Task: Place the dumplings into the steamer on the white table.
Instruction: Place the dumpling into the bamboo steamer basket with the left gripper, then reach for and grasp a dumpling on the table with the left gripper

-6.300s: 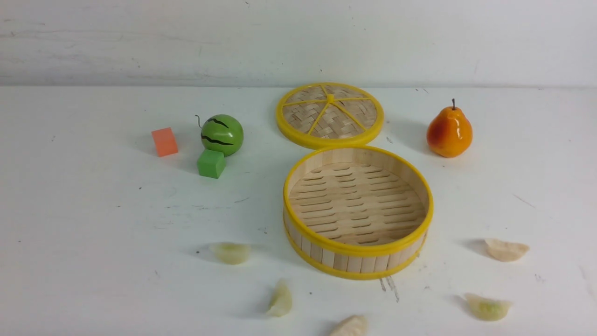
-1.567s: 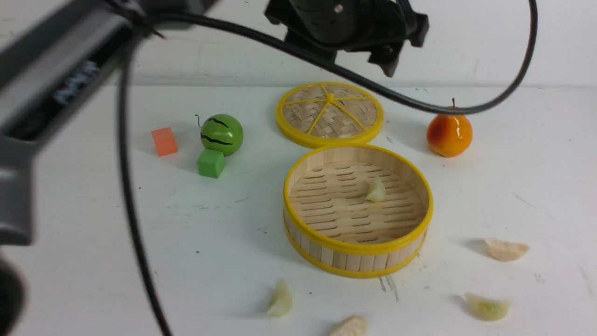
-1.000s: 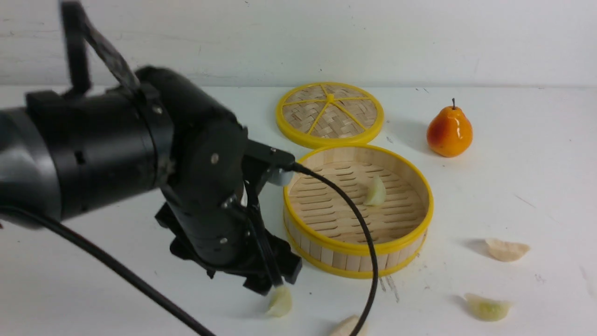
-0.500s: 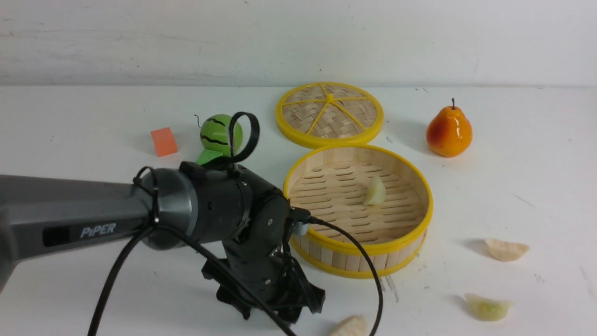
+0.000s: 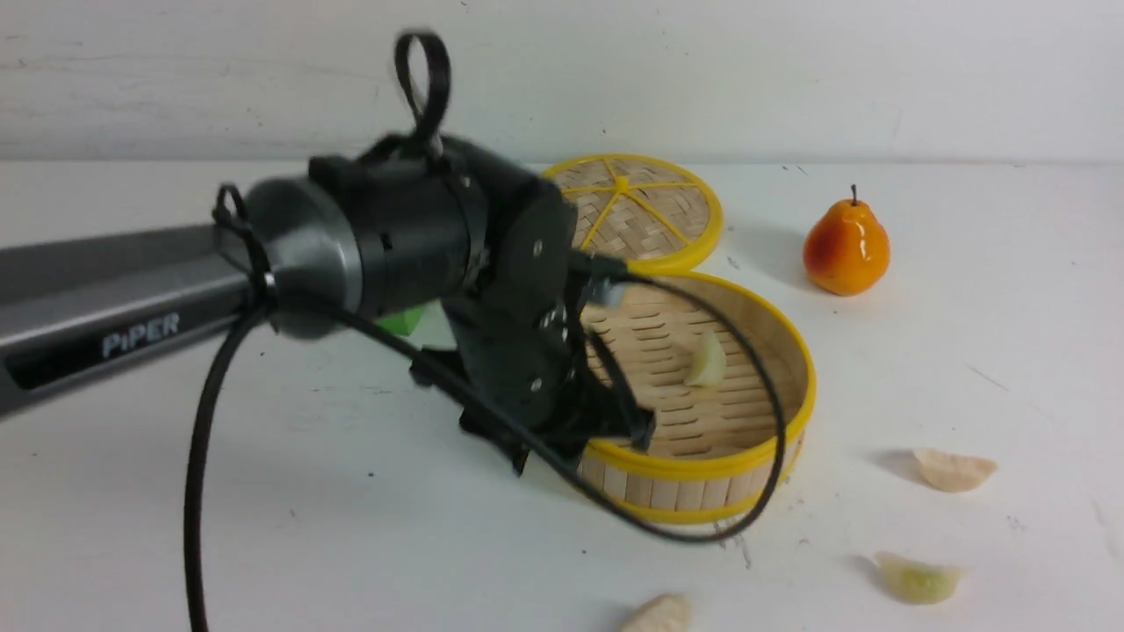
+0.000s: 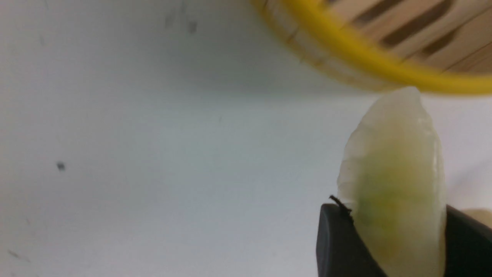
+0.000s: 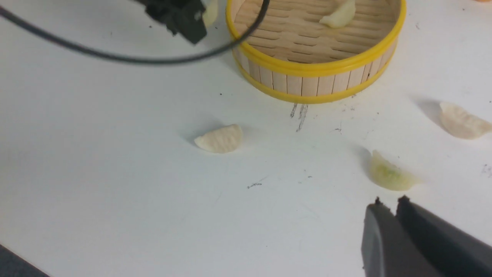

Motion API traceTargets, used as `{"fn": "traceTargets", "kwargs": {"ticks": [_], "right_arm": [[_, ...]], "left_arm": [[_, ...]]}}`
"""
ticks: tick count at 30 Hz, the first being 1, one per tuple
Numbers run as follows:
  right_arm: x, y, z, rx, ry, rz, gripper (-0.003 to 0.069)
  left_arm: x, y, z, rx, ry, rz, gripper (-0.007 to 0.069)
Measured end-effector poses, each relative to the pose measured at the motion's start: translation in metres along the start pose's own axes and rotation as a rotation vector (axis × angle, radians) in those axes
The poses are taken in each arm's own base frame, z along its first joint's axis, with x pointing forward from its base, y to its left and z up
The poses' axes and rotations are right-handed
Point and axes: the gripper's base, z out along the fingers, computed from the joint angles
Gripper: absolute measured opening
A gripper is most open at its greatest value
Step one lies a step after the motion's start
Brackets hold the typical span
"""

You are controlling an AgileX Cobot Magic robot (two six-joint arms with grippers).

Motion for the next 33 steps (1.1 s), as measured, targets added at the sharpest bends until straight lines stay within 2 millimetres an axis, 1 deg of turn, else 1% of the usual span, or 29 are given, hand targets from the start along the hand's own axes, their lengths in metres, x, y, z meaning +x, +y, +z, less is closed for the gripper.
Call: {"fn": "traceTargets", "kwargs": {"ticks": [3, 4, 5, 6, 7, 8, 9, 10, 11, 12, 13, 14, 15, 18, 20, 24, 26, 27, 28, 29, 32, 33], "right_arm": [[0.000, -0.001, 0.000, 0.010, 0.003, -0.007, 0.0052], [0.000, -0.001, 0.000, 0.010, 0.003, -0.007, 0.0052], [0.000, -0.001, 0.000, 0.014, 0.003, -0.009, 0.0052], [0.000, -0.001, 0.000, 0.016, 0.002, -0.010, 0.0052], [0.000, -0.002, 0.000, 0.018, 0.000, -0.012, 0.0052], [0.000, -0.002, 0.000, 0.019, 0.000, -0.013, 0.0052], [-0.001, -0.002, 0.000, 0.023, -0.009, -0.014, 0.0055], [-0.001, -0.002, 0.000, 0.023, -0.011, -0.014, 0.0055], [-0.001, -0.002, 0.000, 0.024, -0.014, -0.014, 0.0057], [-0.001, -0.002, 0.000, 0.024, -0.014, -0.014, 0.0057], [-0.001, -0.002, 0.000, 0.024, -0.013, -0.014, 0.0059], [-0.001, -0.002, 0.000, 0.023, -0.011, -0.014, 0.0062], [-0.001, -0.002, 0.000, 0.023, -0.008, -0.014, 0.0062], [0.000, -0.002, 0.000, 0.022, 0.005, -0.015, 0.0062], [0.001, -0.002, 0.000, 0.024, 0.011, -0.016, 0.0062], [0.001, -0.002, 0.000, 0.024, 0.013, -0.016, 0.0062], [0.001, -0.002, 0.000, 0.025, 0.013, -0.018, 0.0062], [0.001, -0.002, 0.000, 0.026, 0.013, -0.018, 0.0062], [0.001, -0.003, 0.000, 0.028, 0.014, -0.019, 0.0064], [0.001, -0.003, 0.000, 0.031, 0.014, -0.021, 0.0063], [0.001, -0.003, 0.000, 0.036, 0.015, -0.024, 0.0063], [0.001, -0.004, 0.000, 0.039, 0.015, -0.027, 0.0063]], "left_arm": [[-0.027, -0.007, -0.026, 0.036, -0.116, 0.016, 0.0264], [-0.028, -0.008, -0.029, 0.038, -0.126, 0.016, 0.0264], [-0.039, -0.011, -0.031, 0.048, -0.156, 0.017, 0.0264], [-0.047, -0.012, -0.030, 0.051, -0.173, 0.016, 0.0264], [-0.056, -0.014, -0.023, 0.055, -0.183, 0.012, 0.0264], [-0.059, -0.015, -0.024, 0.057, -0.192, 0.009, 0.0264], [-0.068, -0.017, -0.002, 0.053, -0.178, -0.001, 0.0264], [-0.069, -0.017, -0.004, 0.055, -0.185, -0.001, 0.0264], [-0.077, -0.019, 0.027, 0.042, -0.155, -0.011, 0.0264], [-0.078, -0.019, 0.025, 0.044, -0.161, -0.012, 0.0264], [-0.082, -0.021, 0.049, 0.029, -0.139, -0.013, 0.0264], [-0.083, -0.021, 0.062, 0.019, -0.126, -0.015, 0.0264], [-0.084, -0.021, 0.073, 0.007, -0.115, -0.019, 0.0264], [-0.086, -0.020, 0.092, -0.009, -0.100, -0.045, 0.0264], [-0.087, -0.021, 0.095, -0.011, -0.104, -0.048, 0.0264], [-0.091, -0.021, 0.094, -0.005, -0.134, -0.044, 0.0271], [-0.091, -0.021, 0.093, -0.006, -0.131, -0.045, 0.0333], [-0.090, -0.021, 0.093, -0.008, -0.127, -0.045, 0.0341], [-0.089, -0.020, 0.091, -0.017, -0.102, -0.046, 0.0404], [-0.088, -0.020, 0.088, -0.025, -0.080, -0.048, 0.0443], [-0.089, -0.019, 0.071, -0.043, -0.030, -0.043, 0.0534], [-0.092, -0.021, 0.063, -0.032, -0.043, -0.035, 0.0549]]}}
